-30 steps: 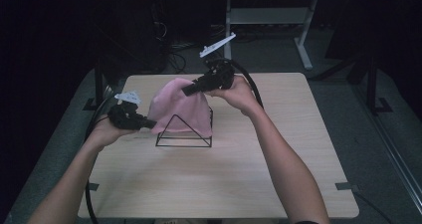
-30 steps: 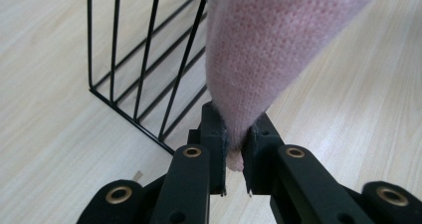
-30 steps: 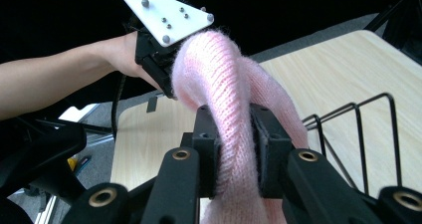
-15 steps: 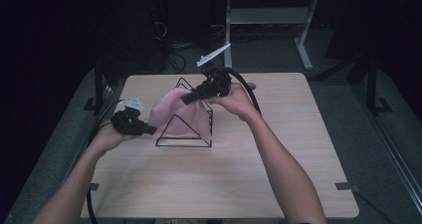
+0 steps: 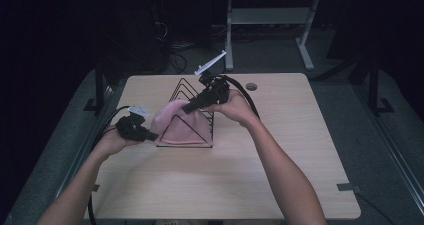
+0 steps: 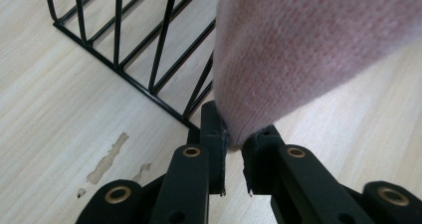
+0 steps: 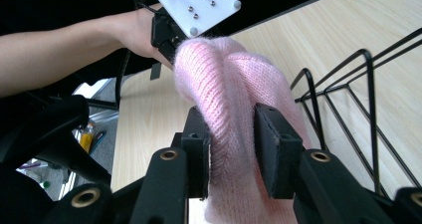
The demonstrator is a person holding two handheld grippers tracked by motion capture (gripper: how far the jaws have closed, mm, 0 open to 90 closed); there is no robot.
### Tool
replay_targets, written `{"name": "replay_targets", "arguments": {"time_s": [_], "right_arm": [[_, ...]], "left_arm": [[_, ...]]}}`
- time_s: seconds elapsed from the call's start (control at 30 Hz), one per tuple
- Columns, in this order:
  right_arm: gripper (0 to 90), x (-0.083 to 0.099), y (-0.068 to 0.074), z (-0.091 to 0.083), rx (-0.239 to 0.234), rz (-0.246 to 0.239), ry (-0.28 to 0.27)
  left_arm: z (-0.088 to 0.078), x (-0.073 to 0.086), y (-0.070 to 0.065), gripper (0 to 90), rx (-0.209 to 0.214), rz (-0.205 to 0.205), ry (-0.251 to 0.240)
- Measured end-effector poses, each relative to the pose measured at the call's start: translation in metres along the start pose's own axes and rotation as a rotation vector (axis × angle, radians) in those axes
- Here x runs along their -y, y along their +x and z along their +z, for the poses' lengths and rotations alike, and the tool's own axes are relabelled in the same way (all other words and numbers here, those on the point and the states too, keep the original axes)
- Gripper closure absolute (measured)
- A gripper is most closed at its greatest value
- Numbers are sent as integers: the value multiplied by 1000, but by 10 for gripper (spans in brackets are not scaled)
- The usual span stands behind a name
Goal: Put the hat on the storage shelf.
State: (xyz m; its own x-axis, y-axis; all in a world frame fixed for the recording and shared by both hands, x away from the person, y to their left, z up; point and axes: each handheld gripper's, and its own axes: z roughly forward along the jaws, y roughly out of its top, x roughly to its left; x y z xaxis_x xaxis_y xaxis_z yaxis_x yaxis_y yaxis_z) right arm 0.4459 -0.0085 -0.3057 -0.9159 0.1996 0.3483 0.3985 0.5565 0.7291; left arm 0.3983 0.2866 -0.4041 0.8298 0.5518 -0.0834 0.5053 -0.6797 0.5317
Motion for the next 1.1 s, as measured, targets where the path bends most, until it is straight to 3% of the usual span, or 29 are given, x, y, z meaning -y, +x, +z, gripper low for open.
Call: {"name": "replay_targets", "arguments": {"time_s": [0.3,0.43,0.47,0.5,0.7,0.77,0.97,1.1], "right_arm": [[582,6,1,2,-10,8,4],[659,10,1,0,-13,1,1],[722,11,2,-1,-3,-7,-10],[745,11,2,-1,-5,-13,-15],[798,6,5,3,-1,-29,-16],[806,5,5,4,6,-37,-15],[814,1,7,7,12,-51,-11],[793,1,3,9,13,-40,-18]], "left_arm": [[8,2,2,799,-23,2,55],[4,2,1,687,-8,14,32],[-3,3,2,655,-3,16,2],[-3,3,2,632,-3,16,2],[-31,-6,-5,605,5,58,-97],[-36,-11,-6,624,9,79,-106],[-39,-17,-9,848,10,82,-126],[-38,-15,-8,872,12,77,-97]]}}
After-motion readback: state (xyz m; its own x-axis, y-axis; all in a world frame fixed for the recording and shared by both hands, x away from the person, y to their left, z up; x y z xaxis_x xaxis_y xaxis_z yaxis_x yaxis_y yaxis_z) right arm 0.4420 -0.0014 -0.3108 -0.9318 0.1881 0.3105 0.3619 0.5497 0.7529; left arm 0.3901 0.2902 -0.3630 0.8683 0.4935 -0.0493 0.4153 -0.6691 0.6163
